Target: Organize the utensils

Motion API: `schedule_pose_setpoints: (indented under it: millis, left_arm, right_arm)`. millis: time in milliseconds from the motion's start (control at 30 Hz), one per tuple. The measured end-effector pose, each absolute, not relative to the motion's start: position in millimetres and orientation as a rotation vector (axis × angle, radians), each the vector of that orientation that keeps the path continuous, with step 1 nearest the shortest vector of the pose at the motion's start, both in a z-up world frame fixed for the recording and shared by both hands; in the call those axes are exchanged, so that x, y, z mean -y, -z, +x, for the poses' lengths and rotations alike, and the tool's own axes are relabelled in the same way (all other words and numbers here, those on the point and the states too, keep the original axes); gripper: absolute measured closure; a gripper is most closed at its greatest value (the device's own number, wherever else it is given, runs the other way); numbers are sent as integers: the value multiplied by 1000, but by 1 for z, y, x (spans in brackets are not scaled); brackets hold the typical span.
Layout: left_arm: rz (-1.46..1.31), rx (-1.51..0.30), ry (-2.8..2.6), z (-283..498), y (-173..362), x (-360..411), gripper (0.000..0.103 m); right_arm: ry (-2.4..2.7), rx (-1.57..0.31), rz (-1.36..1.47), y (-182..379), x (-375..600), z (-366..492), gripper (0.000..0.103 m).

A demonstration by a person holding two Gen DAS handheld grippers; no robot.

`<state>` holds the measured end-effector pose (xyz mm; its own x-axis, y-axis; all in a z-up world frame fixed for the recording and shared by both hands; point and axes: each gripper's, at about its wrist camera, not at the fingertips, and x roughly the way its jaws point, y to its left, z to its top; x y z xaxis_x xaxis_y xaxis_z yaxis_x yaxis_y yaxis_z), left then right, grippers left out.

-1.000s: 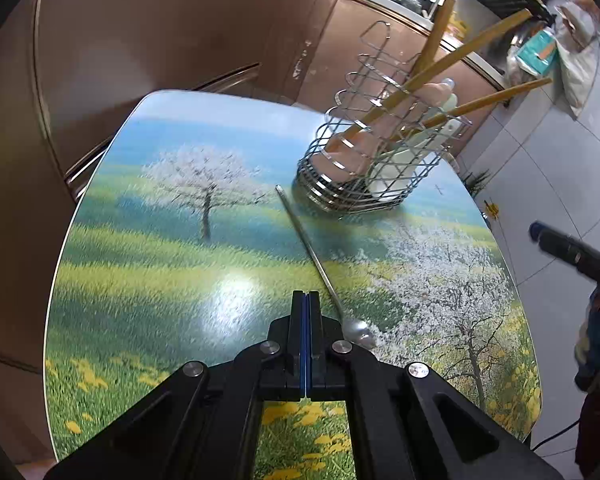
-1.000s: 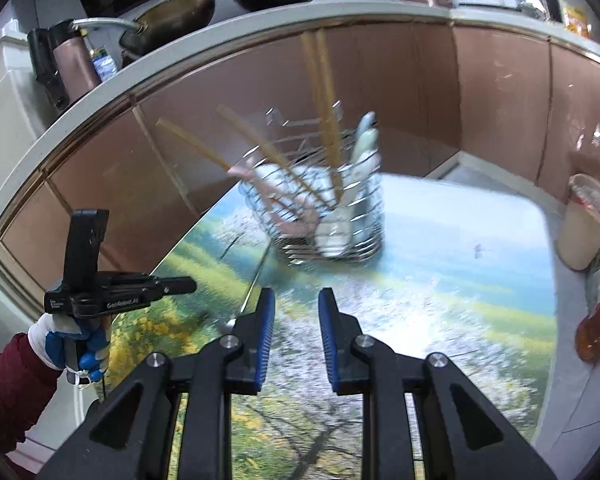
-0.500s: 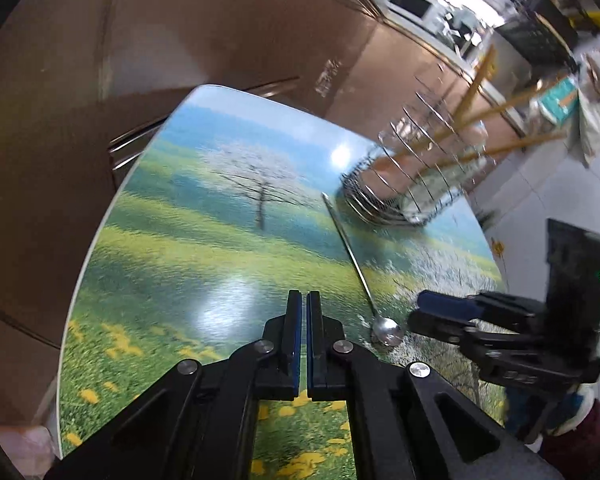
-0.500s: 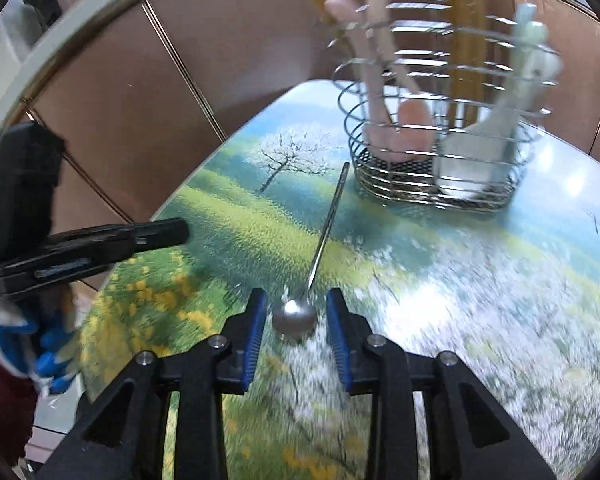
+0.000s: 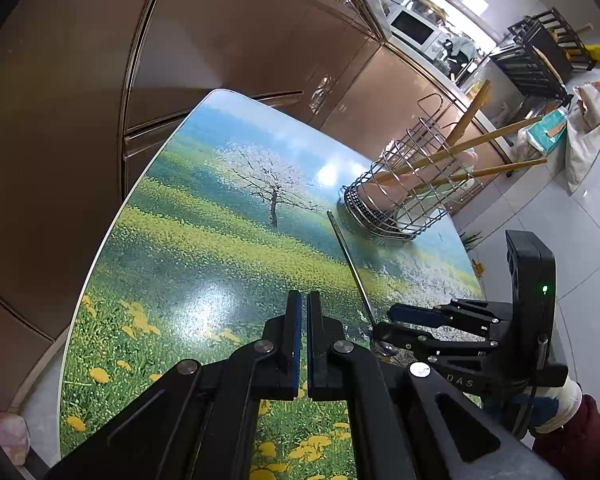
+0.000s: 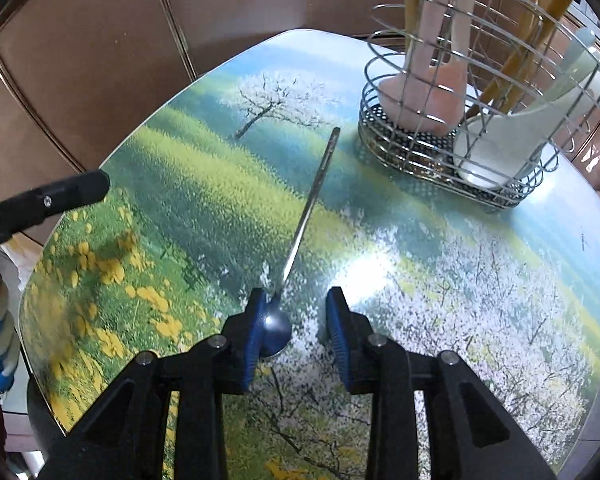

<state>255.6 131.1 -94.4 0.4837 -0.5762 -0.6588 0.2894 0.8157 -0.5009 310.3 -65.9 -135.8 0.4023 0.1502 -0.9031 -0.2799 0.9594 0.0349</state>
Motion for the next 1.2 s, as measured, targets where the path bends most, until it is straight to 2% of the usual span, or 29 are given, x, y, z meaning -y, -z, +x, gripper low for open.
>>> schedule_pose_setpoints:
  millis: [33, 67, 267, 600, 867, 900, 967, 1000, 1033, 1200]
  left_arm:
    - [-347, -926, 540, 255, 94, -131, 103]
    - [-348, -926, 541, 255, 95, -131, 103]
    - [-349, -943, 542, 255, 98, -128, 103]
    - [-331, -994, 580, 255, 108, -108, 103]
    - [-332, -996, 574, 251, 108, -111, 100]
    - [-332, -996, 573, 251, 108, -112, 100]
    - [-331, -999, 565, 250, 108, -113, 97]
    - [-330, -1002, 562, 249, 108, -114, 97]
    - [-329, -1003, 560, 249, 108, -114, 96]
    - [-329, -1009, 553, 248, 109, -113, 94]
  right_arm:
    - [-286, -1129, -130, 136, 64, 309, 89]
    - [-298, -1134, -126, 138, 62, 307, 94]
    - [-317, -1117, -106, 136, 60, 298, 103]
    - [-358, -1088, 21, 117, 86, 276, 103]
    - [-252, -1045, 63, 110, 89, 298, 99]
    - [-236, -1040, 56, 111, 88, 302, 98]
    - [-211, -1038, 41, 115, 86, 309, 89]
    - [-204, -1044, 38, 117, 85, 311, 79]
    - [-194, -1041, 23, 119, 83, 311, 76]
    - [-200, -1069, -94, 126, 69, 320, 76]
